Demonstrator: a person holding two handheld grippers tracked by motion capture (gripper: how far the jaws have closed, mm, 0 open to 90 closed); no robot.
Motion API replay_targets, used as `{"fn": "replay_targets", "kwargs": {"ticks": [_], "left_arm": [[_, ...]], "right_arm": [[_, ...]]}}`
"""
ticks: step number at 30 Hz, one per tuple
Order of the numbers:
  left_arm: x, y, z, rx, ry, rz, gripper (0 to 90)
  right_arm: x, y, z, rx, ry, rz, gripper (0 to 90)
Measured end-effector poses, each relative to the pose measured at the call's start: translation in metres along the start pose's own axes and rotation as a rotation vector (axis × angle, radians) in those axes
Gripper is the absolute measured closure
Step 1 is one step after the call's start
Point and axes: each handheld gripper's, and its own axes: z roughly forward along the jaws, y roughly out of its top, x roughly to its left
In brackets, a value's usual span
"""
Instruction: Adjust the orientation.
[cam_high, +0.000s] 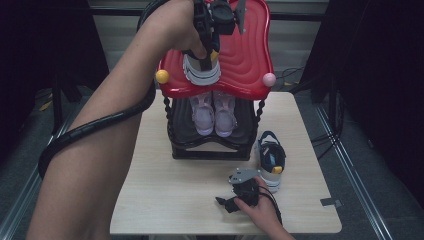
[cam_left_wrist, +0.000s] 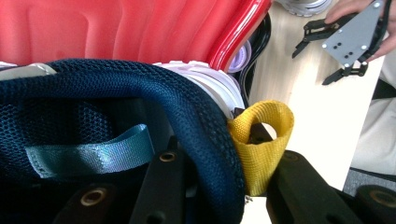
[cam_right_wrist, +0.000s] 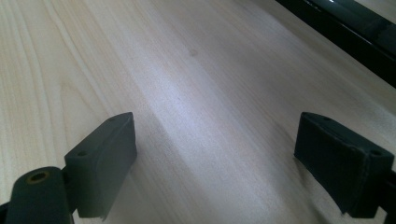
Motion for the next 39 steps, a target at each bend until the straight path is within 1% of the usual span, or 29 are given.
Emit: {"fn": "replay_targets", "kwargs": {"ticks": [2, 5, 6, 7, 8, 10, 11, 13, 16, 18, 20, 21, 23, 24, 25, 27, 29, 31, 32, 34, 35, 37, 38, 39], "left_arm": [[0.001, -0.003, 0.005, 0.012, 0.006, -0.001, 73.1], [0.003, -0.008, 0.008, 0.002, 0.017, -0.006, 73.1], [0.004, -0.009, 0.008, 0.002, 0.021, 0.002, 73.0], [0.003, -0.011, 0.008, -0.004, 0.019, -0.023, 72.8], [0.004, -0.012, 0.008, -0.012, 0.021, -0.015, 72.7], [0.004, -0.014, 0.007, -0.02, 0.017, -0.042, 72.1], [0.004, -0.016, 0.008, -0.026, 0.017, -0.069, 71.7], [0.006, -0.017, 0.008, -0.024, 0.021, -0.081, 70.6], [0.006, -0.017, 0.008, -0.031, 0.017, -0.124, 69.4], [0.007, -0.017, 0.008, -0.024, 0.017, -0.144, 68.5], [0.007, -0.016, 0.008, -0.029, 0.023, -0.179, 66.8], [0.007, -0.016, 0.008, -0.025, 0.023, -0.184, 66.2], [0.007, -0.016, 0.008, -0.041, 0.019, -0.207, 66.0], [0.008, -0.016, 0.008, -0.039, 0.019, -0.204, 66.0], [0.008, -0.015, 0.008, -0.038, 0.01, -0.2, 66.6], [0.008, -0.015, 0.008, -0.047, 0.008, -0.192, 70.4], [0.007, -0.012, 0.008, -0.043, 0.005, -0.17, 72.8], [0.006, -0.009, 0.009, -0.025, 0.019, -0.154, 73.6], [0.006, -0.008, 0.009, -0.016, 0.028, -0.138, 73.9], [0.006, -0.006, 0.01, 0.006, 0.034, -0.125, 74.1], [0.007, -0.005, 0.009, 0.0, 0.04, -0.111, 74.1], [0.007, -0.005, 0.009, 0.0, 0.04, -0.104, 74.1], [0.008, -0.005, 0.01, 0.002, 0.047, -0.075, 74.1], [0.007, -0.006, 0.01, 0.004, 0.045, -0.087, 74.1]], "right_arm": [[0.0, 0.0, 0.0, 0.0, 0.0, 0.0, 12.3], [0.0, 0.0, 0.0, 0.0, 0.001, -0.002, 12.3], [0.0, 0.0, 0.0, 0.0, 0.001, -0.002, 12.3], [0.0, 0.0, 0.0, 0.0, 0.001, -0.002, 12.2], [0.0, 0.0, 0.0, 0.0, 0.002, -0.001, 12.2], [0.0, 0.0, 0.0, 0.0, 0.003, -0.004, 12.2], [0.0, 0.0, 0.0, 0.0, 0.003, -0.002, 12.2], [0.0, 0.0, 0.0, -0.001, 0.003, -0.004, 12.1], [0.0, 0.0, 0.0, 0.0, 0.003, -0.004, 12.1], [0.0, 0.0, 0.0, 0.0, 0.003, -0.004, 12.1], [0.0, 0.0, 0.0, 0.0, 0.003, -0.004, 12.1], [0.0, 0.0, 0.0, 0.0, 0.003, -0.004, 12.1], [0.0, 0.0, 0.0, 0.0, 0.003, -0.004, 12.1], [0.0, 0.0, 0.0, 0.0, 0.003, -0.004, 12.2], [0.0, 0.0, 0.0, 0.0, 0.003, -0.004, 12.1], [0.0, 0.0, 0.0, 0.0, 0.003, -0.004, 12.1], [0.0, 0.0, 0.0, 0.0, 0.003, -0.004, 12.1], [0.0, 0.0, 0.0, 0.0, 0.003, -0.004, 12.1], [0.0, 0.0, 0.0, 0.0, 0.003, -0.004, 12.1], [0.0, 0.0, 0.0, 0.0, 0.003, -0.004, 12.2], [0.0, 0.0, 0.0, 0.0, 0.003, -0.004, 12.1], [0.0, 0.0, 0.0, 0.0, 0.003, -0.004, 12.2], [0.0, 0.0, 0.0, 0.0, 0.003, -0.004, 12.1], [0.0, 0.0, 0.0, 0.0, 0.003, -0.004, 12.1]]}}
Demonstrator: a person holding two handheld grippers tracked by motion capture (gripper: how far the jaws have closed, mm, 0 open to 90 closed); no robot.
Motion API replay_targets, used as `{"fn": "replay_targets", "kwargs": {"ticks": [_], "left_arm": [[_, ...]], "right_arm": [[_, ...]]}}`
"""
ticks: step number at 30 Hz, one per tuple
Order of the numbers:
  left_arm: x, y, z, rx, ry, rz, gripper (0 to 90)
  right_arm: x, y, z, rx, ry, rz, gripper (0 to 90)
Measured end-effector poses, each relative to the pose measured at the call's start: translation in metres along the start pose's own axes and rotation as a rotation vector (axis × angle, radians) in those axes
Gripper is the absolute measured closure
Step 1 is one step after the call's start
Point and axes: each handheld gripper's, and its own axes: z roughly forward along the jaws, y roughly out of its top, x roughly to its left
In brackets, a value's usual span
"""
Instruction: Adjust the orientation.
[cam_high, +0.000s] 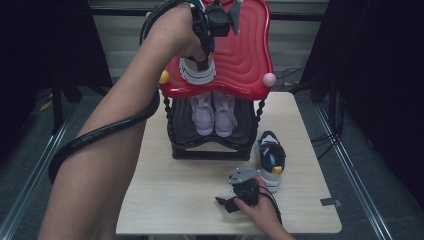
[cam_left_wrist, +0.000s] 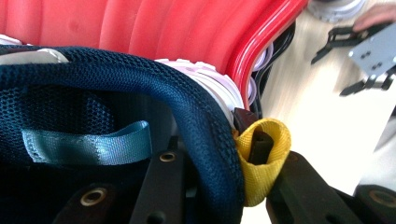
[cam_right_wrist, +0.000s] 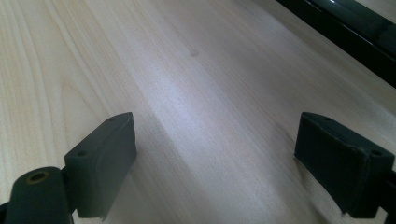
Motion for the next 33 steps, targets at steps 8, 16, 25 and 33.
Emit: {"fn": "replay_targets", "kwargs": {"ticks": [8, 16, 25, 33], "left_arm": [[0.006, -0.007, -0.001, 0.017, 0.02, 0.026, 73.8], [0.006, -0.014, 0.002, 0.002, 0.018, -0.027, 70.8], [0.006, -0.02, 0.001, -0.034, 0.018, -0.105, 62.4], [0.008, -0.022, -0.001, -0.042, 0.02, -0.179, 54.8]], "right_arm": [[0.0, 0.0, 0.0, 0.0, 0.0, 0.0, 12.1], [0.0, 0.0, 0.0, 0.0, 0.0, 0.0, 12.1], [0.0, 0.0, 0.0, 0.0, 0.0, 0.0, 12.1], [0.0, 0.0, 0.0, 0.0, 0.0, 0.0, 12.1]]}}
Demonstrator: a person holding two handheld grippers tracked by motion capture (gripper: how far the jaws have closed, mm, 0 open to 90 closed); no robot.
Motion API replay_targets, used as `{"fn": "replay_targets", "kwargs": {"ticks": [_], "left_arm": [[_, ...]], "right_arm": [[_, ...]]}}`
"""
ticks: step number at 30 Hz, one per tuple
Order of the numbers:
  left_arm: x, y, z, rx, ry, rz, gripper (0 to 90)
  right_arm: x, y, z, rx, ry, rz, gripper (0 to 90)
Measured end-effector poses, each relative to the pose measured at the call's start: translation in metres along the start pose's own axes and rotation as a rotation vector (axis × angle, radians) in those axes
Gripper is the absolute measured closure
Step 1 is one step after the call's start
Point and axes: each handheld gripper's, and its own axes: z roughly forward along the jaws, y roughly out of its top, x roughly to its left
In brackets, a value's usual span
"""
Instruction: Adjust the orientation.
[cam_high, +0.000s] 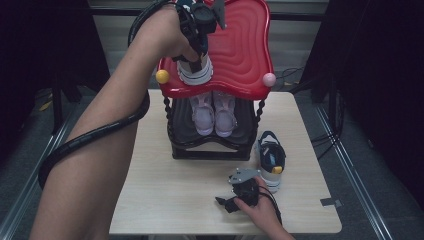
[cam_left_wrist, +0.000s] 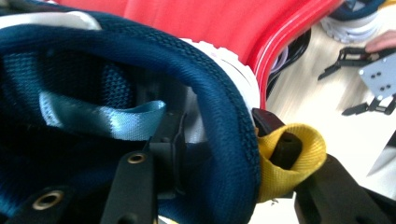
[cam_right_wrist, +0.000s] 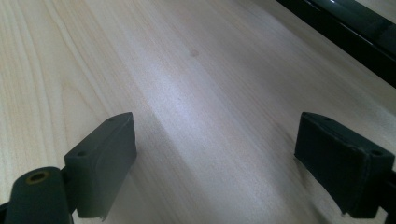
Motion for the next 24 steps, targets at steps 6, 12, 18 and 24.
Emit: {"fn": "replay_targets", "kwargs": {"ticks": [6, 12, 18, 24], "left_arm": [[-0.0014, -0.0004, -0.0035, -0.004, 0.01, -0.024, 50.4], [-0.0012, -0.0012, -0.0042, -0.006, 0.011, -0.038, 47.8], [-0.0012, -0.0014, -0.0074, -0.017, 0.013, -0.047, 45.7], [-0.0019, -0.0001, -0.0087, -0.027, 0.008, -0.053, 43.5]], "right_arm": [[0.0, 0.0001, 0.0001, 0.0, 0.0, 0.0, 12.1], [0.0, 0.0001, 0.0001, 0.0, 0.0, 0.0, 12.1], [0.0, 0.0001, 0.0001, 0.0, 0.0, 0.0, 12.1], [0.0, 0.0001, 0.0001, 0.0, 0.0, 0.0, 12.1]]}}
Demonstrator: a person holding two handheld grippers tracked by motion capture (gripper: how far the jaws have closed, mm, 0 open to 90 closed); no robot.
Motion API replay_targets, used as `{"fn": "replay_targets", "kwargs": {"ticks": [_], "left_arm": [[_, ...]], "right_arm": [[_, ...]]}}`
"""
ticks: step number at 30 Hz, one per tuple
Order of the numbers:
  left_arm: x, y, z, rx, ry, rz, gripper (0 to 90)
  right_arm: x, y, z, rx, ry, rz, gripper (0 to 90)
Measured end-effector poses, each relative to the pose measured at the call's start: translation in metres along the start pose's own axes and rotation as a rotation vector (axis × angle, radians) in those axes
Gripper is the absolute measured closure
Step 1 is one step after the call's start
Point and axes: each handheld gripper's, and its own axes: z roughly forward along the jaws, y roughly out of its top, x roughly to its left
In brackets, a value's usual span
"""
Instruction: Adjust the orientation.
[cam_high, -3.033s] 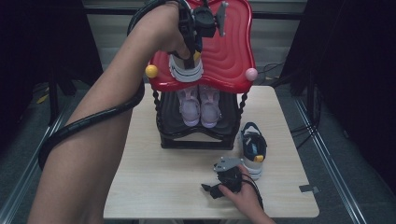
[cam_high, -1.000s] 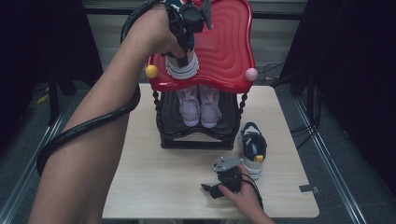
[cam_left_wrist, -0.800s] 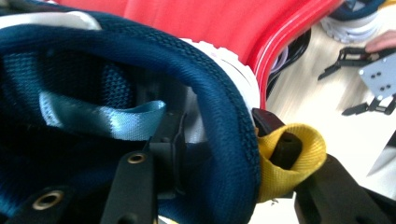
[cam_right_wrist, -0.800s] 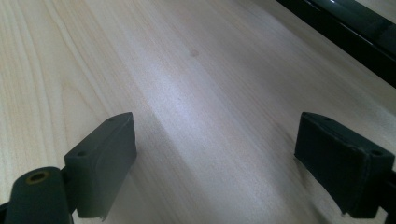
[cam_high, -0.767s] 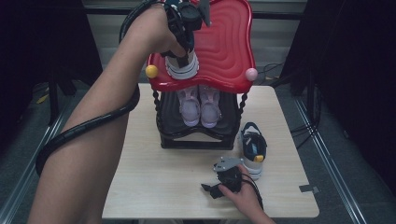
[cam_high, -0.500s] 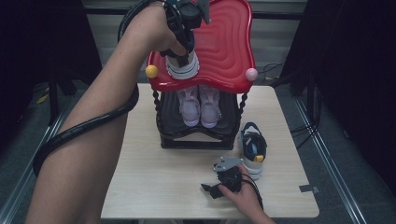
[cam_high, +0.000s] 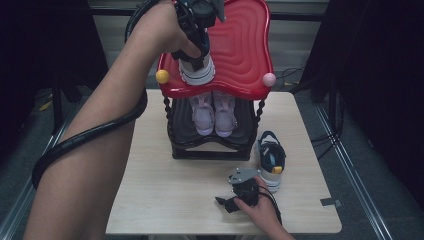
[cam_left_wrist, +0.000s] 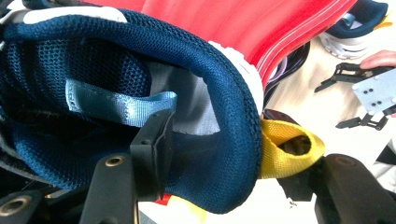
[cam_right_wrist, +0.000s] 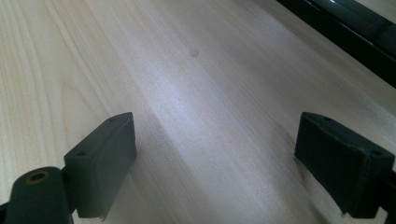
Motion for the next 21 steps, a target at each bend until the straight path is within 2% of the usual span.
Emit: {"fn": "replay_targets", "kwargs": {"ticks": [8, 15, 16, 19, 20, 21], "left_arm": [[-0.001, 0.002, 0.002, 0.005, 0.013, -0.006, 41.9], [-0.003, 0.007, 0.005, -0.009, 0.012, -0.044, 40.0], [-0.003, 0.008, 0.005, -0.009, 0.008, -0.042, 41.9], [-0.003, 0.009, 0.005, -0.007, -0.044, -0.02, 59.6], [-0.004, 0.01, 0.005, -0.002, -0.048, 0.002, 66.8], [-0.005, 0.011, 0.005, -0.001, -0.049, 0.016, 68.2]], "right_arm": [[0.0, 0.0, 0.0, 0.0, 0.0, 0.0, 12.1], [0.0, 0.0, 0.0, 0.0, 0.0, 0.0, 12.0], [0.0, 0.0, 0.0, 0.0, 0.0, 0.0, 12.0], [0.0, 0.0, 0.0, 0.0, 0.0, 0.0, 12.0], [0.0, 0.0, 0.0, 0.0, 0.0, 0.0, 12.0], [0.0, 0.0, 0.0, 0.0, 0.0, 0.0, 12.0]]}}
